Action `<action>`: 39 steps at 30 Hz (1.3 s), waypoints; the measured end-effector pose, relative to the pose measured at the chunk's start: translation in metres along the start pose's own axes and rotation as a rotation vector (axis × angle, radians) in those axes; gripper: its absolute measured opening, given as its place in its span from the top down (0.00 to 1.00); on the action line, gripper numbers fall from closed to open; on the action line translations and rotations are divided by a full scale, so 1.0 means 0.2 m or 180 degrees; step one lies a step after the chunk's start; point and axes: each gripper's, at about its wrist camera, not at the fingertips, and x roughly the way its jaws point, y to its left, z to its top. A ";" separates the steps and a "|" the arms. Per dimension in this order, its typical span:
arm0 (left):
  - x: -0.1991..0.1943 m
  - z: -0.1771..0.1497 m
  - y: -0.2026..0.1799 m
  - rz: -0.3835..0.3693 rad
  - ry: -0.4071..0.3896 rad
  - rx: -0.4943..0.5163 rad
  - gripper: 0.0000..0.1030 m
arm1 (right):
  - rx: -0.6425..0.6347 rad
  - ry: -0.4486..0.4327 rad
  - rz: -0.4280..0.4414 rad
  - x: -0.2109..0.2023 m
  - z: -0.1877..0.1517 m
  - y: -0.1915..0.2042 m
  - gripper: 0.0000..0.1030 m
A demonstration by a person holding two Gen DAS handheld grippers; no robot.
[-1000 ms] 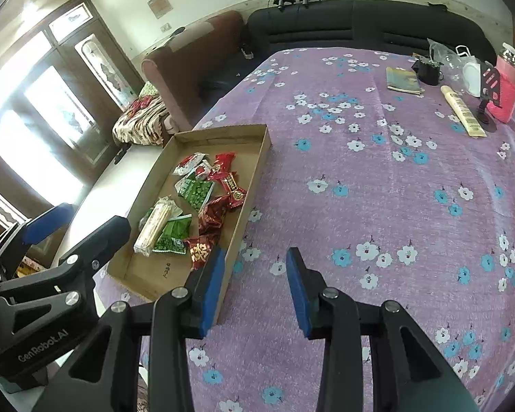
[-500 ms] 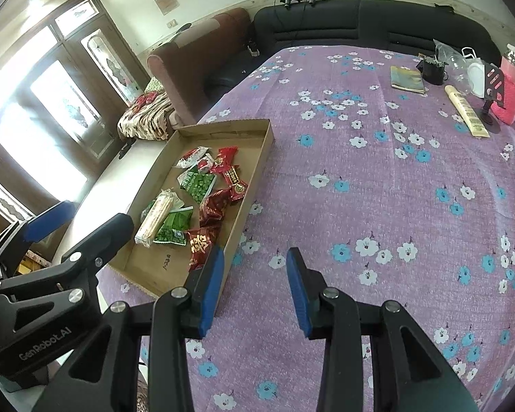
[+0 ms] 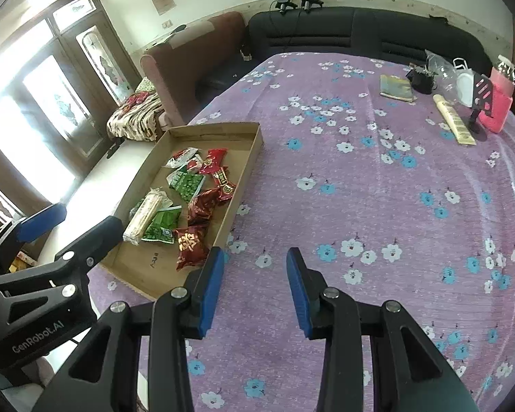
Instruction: Organize snacks
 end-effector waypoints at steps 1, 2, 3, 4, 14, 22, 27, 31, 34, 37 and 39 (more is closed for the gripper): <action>0.00 0.00 0.00 0.0000 -0.0002 0.0005 0.16 | -0.0010 -0.0010 -0.0012 0.00 0.00 0.00 0.63; 0.00 0.00 0.00 0.0000 -0.0003 0.0010 0.16 | -0.0018 -0.0013 -0.0024 -0.01 0.00 0.00 0.63; 0.00 0.00 0.00 0.0000 -0.0002 0.0006 0.16 | -0.0023 -0.0017 -0.0040 -0.01 0.00 0.00 0.62; 0.00 -0.01 0.00 0.0000 -0.0001 0.0002 0.16 | -0.0029 -0.0027 -0.0055 -0.01 0.00 0.00 0.61; -0.01 -0.01 0.01 0.0004 -0.0011 0.0004 0.16 | -0.0062 -0.0038 -0.0114 -0.01 -0.01 0.01 0.60; -0.01 -0.03 0.01 0.0004 0.0009 -0.0015 0.16 | -0.0105 -0.0030 -0.0200 0.01 -0.02 0.01 0.60; 0.00 -0.05 0.03 0.0004 0.0034 -0.0053 0.16 | -0.0126 -0.0022 -0.0305 0.02 -0.02 0.02 0.60; 0.02 -0.05 0.04 0.0004 0.0052 -0.0077 0.16 | -0.0138 -0.0005 -0.0427 0.04 -0.02 0.02 0.58; 0.04 -0.05 0.04 0.0005 0.0067 -0.0092 0.16 | -0.0162 0.0005 -0.0478 0.05 -0.03 0.02 0.56; 0.05 -0.06 0.05 0.0010 0.0071 -0.0103 0.16 | -0.0249 -0.0021 -0.0617 0.05 -0.03 0.05 0.53; 0.06 -0.06 0.06 0.0010 0.0073 -0.0113 0.16 | -0.0294 -0.0037 -0.0704 0.06 -0.03 0.06 0.51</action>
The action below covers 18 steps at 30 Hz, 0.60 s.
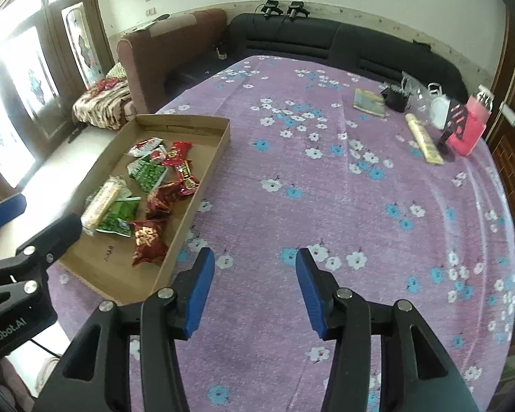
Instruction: Organize snacks
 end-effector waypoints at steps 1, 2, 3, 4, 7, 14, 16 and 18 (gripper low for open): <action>0.00 0.00 0.01 0.0006 -0.0006 -0.0007 0.16 | -0.0012 -0.0006 -0.0019 0.00 0.00 0.00 0.49; 0.00 0.00 0.02 0.0008 -0.0017 -0.0021 0.16 | -0.0017 -0.0011 -0.0032 0.00 0.00 0.01 0.49; 0.00 0.00 0.02 0.0011 -0.0030 -0.0033 0.16 | -0.0019 -0.0013 -0.0063 0.00 0.00 0.01 0.48; -0.01 0.00 0.03 0.0026 -0.0066 -0.0052 0.16 | -0.0020 -0.0011 -0.0087 0.01 0.00 0.01 0.48; -0.03 0.01 0.07 0.0111 -0.0186 -0.0103 0.16 | -0.0005 0.0001 -0.0107 0.02 0.01 0.01 0.48; -0.24 0.06 0.14 0.0869 -0.0839 -0.0260 0.10 | -0.0042 0.0011 -0.0107 0.03 0.02 0.05 0.48; -0.29 0.07 0.15 0.1100 -0.0993 -0.0305 0.10 | -0.0049 0.0005 -0.0105 0.03 0.03 0.06 0.48; -0.33 0.06 0.17 0.1260 -0.1070 -0.0370 0.09 | -0.0054 0.0003 -0.0106 0.04 0.03 0.06 0.48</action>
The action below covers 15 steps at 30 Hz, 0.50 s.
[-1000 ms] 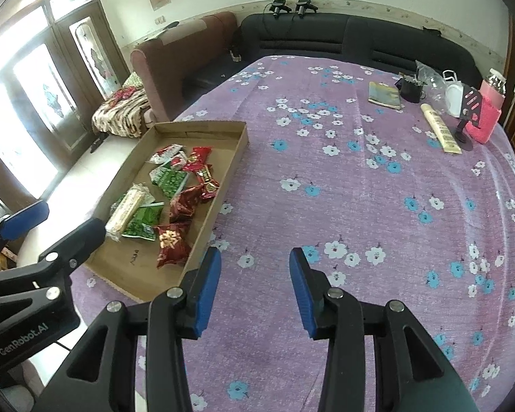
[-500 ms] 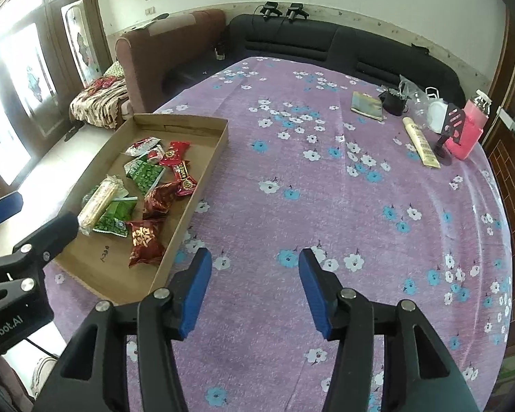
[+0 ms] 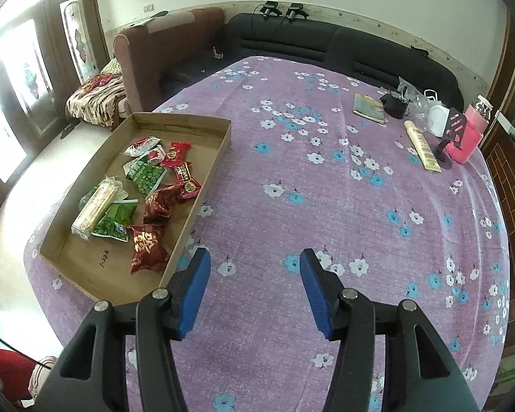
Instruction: Organize snacks
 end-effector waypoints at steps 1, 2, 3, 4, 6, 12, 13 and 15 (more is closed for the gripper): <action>-0.01 -0.01 0.01 0.0048 -0.0025 -0.0022 0.09 | 0.0001 0.0000 -0.0002 0.00 0.00 0.00 0.48; -0.02 -0.02 0.02 0.0066 -0.0054 -0.0044 0.09 | 0.0001 -0.0003 0.0003 0.00 0.00 0.00 0.48; -0.03 -0.04 0.03 0.0069 -0.0094 -0.0081 0.09 | -0.0003 -0.0007 0.0005 0.00 0.00 0.01 0.48; -0.03 -0.05 0.04 0.0062 -0.0117 -0.0104 0.09 | -0.0011 -0.0012 0.0002 0.00 0.00 0.01 0.48; -0.01 -0.08 0.03 -0.0032 -0.0104 -0.0126 0.09 | -0.0027 -0.0022 -0.0001 0.00 0.00 0.02 0.48; 0.07 -0.14 -0.06 -0.0447 0.0374 0.0035 0.09 | -0.0035 0.0019 0.0005 0.01 -0.01 0.02 0.48; 0.09 -0.15 -0.09 -0.0549 0.0486 0.0064 0.09 | -0.0042 0.0024 0.0002 0.01 -0.01 0.02 0.48; 0.12 -0.17 -0.11 -0.0706 0.0646 0.0063 0.09 | -0.0053 0.0033 -0.0016 0.01 -0.01 0.02 0.48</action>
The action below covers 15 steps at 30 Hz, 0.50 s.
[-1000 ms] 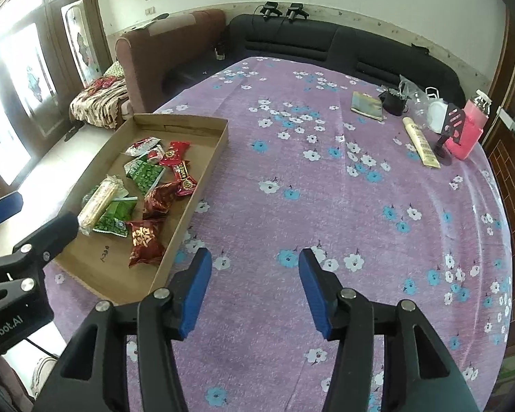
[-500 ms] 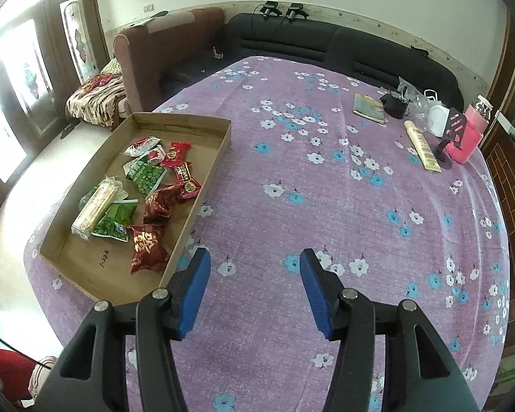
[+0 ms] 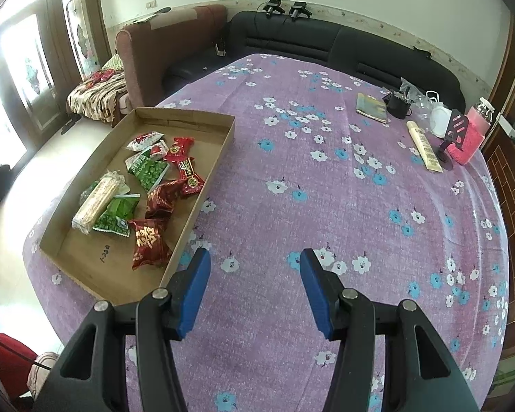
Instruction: Organize snacks
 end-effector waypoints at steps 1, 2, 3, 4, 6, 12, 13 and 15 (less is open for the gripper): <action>0.02 -0.01 -0.01 -0.0084 0.0097 -0.0016 0.09 | 0.0006 0.0002 -0.0002 0.00 0.00 0.00 0.48; 0.03 -0.02 -0.02 -0.0144 0.0146 -0.0018 0.09 | 0.0014 0.0007 -0.0006 0.00 0.00 -0.01 0.48; 0.04 -0.02 -0.03 -0.0198 0.0192 -0.0020 0.09 | 0.0021 0.0013 -0.0018 0.00 -0.01 -0.01 0.48; 0.05 -0.03 -0.04 -0.0246 0.0247 -0.0030 0.09 | 0.0032 0.0027 -0.0024 0.01 -0.01 -0.02 0.48; 0.07 -0.03 -0.06 -0.0310 0.0314 -0.0031 0.09 | 0.0049 0.0054 -0.0031 0.01 -0.02 -0.03 0.48; 0.14 -0.05 -0.09 -0.0483 0.0511 -0.0090 0.09 | 0.0079 0.0111 -0.0059 0.03 -0.04 -0.03 0.48; 0.14 -0.06 -0.09 -0.0496 0.0532 -0.0094 0.09 | 0.0078 0.0119 -0.0061 0.03 -0.04 -0.03 0.48; 0.17 -0.07 -0.09 -0.0526 0.0594 -0.0102 0.09 | 0.0074 0.0140 -0.0064 0.04 -0.04 -0.03 0.48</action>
